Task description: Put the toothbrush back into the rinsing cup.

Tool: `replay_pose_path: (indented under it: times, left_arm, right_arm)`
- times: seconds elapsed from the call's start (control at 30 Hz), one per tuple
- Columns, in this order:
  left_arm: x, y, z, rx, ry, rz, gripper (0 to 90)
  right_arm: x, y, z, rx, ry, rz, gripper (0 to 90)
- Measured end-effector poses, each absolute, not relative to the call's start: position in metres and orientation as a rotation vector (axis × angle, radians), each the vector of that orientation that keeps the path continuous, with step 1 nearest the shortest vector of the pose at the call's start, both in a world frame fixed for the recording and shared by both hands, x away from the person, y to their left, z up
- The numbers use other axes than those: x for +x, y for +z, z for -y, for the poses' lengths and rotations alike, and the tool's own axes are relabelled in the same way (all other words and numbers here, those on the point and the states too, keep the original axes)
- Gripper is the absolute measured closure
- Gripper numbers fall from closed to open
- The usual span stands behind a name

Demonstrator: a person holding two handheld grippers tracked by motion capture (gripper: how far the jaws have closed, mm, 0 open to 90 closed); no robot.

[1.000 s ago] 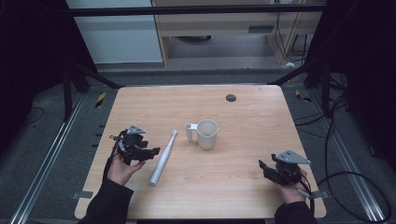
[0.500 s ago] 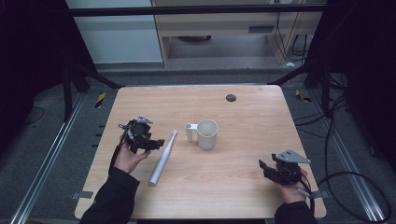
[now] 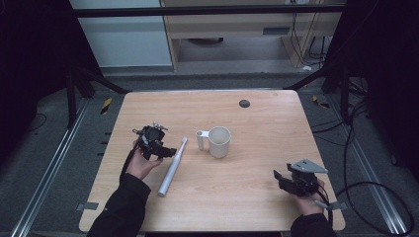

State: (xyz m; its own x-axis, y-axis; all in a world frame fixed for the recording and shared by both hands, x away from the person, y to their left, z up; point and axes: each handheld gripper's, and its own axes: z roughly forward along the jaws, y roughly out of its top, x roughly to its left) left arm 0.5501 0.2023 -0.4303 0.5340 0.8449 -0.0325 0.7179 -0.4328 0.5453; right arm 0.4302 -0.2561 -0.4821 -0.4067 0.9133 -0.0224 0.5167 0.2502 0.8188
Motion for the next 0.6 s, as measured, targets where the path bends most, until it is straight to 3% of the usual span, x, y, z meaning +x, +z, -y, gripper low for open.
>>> replay_pose_path:
  times: [0.6]
  left_arm:
    - [0.542, -0.451, -0.189, 2.357, 0.272, -1.254, 37.1]
  right_arm:
    - [0.431, -0.482, 0.253, 1.293, 1.028, -2.039, 40.4]
